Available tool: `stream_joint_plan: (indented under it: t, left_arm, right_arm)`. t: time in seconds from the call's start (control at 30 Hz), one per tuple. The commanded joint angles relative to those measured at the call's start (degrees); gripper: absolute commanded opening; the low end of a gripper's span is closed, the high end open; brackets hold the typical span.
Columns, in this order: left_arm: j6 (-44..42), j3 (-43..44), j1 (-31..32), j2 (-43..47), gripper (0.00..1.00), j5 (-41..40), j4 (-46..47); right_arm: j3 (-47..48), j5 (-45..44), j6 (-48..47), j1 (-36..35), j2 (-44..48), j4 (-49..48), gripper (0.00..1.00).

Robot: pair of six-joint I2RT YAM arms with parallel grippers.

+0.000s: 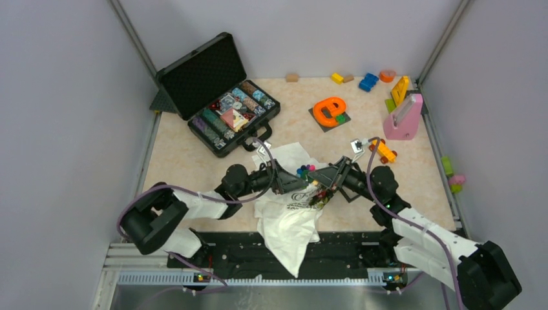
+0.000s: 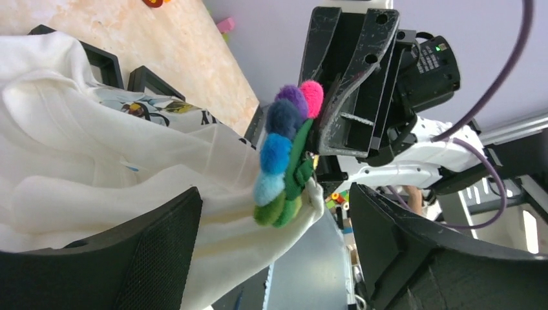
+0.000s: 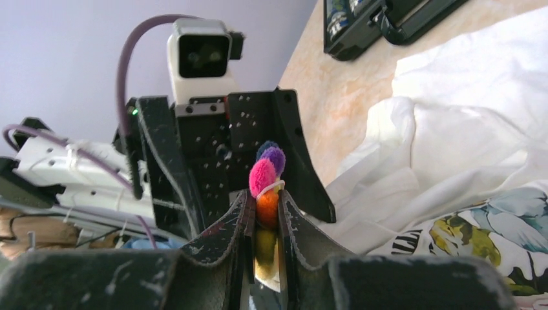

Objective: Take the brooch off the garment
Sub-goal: Remove the brooch from the clothes.

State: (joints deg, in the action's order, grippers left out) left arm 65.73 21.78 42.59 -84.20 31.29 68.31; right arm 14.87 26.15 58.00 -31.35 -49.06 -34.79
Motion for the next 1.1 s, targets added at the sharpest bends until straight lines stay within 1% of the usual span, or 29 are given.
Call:
stream_joint_plan:
  t: [0.0,0.07,0.13,0.37,0.4,0.5,0.63,0.67,0.7,0.77,0.83,0.9,1.0,1.07]
  left_arm:
    - [-9.9,3.1,3.7,8.0,0.86,-12.2,-15.9]
    - [-12.0,3.9,4.3,10.4,0.85,-14.0,-20.1]
    - [-13.1,5.0,4.3,11.1,0.81,-13.6,-22.4]
    - [-13.2,6.2,4.4,9.5,0.57,-12.6,-22.6]
    - [-13.2,6.2,4.4,9.5,0.55,-12.7,-22.8]
    - [-13.6,6.7,4.4,9.4,0.55,-12.9,-23.3]
    - [-13.6,7.3,4.4,9.3,0.59,-12.4,-23.6]
    - [-13.7,7.4,4.4,9.3,0.57,-12.4,-23.6]
    - [-13.7,7.3,4.3,9.3,0.52,-12.4,-23.7]
    - [-13.8,7.3,4.4,9.3,0.37,-12.5,-23.8]
    - [-13.7,7.3,4.3,9.2,0.25,-12.4,-23.8]
    - [-13.6,7.3,4.4,9.1,0.15,-12.1,-23.6]
    - [-13.4,7.5,4.3,9.0,0.02,-11.7,-23.3]
    - [-13.4,7.5,4.3,8.8,0.00,-11.5,-23.1]
  right_arm:
    - [0.7,-8.3,-4.6,-2.8,2.4,-1.1,0.00]
    - [0.8,-9.3,-5.1,-3.2,2.7,-1.0,0.00]
    - [0.7,-9.4,-5.1,-3.3,2.6,-1.6,0.00]
    - [0.9,-9.5,-5.1,-3.9,2.8,-1.8,0.00]
    - [0.9,-9.5,-5.2,-4.0,2.9,-1.8,0.00]
    - [1.1,-9.5,-5.3,-4.4,3.0,-1.5,0.00]
    - [1.0,-9.5,-5.4,-4.8,2.8,-1.5,0.00]
    - [1.0,-9.5,-5.3,-4.8,2.9,-1.6,0.00]
    - [0.9,-9.5,-5.2,-4.9,2.9,-1.9,0.00]
    - [0.8,-9.3,-4.9,-4.9,3.0,-2.3,0.00]
    - [0.7,-9.2,-4.9,-5.0,3.1,-2.3,0.00]
    - [0.6,-9.1,-4.7,-5.1,3.3,-2.2,0.00]
    - [0.4,-9.1,-4.7,-5.1,3.6,-2.0,0.00]
    - [0.1,-9.1,-4.5,-5.1,3.9,-2.0,0.00]
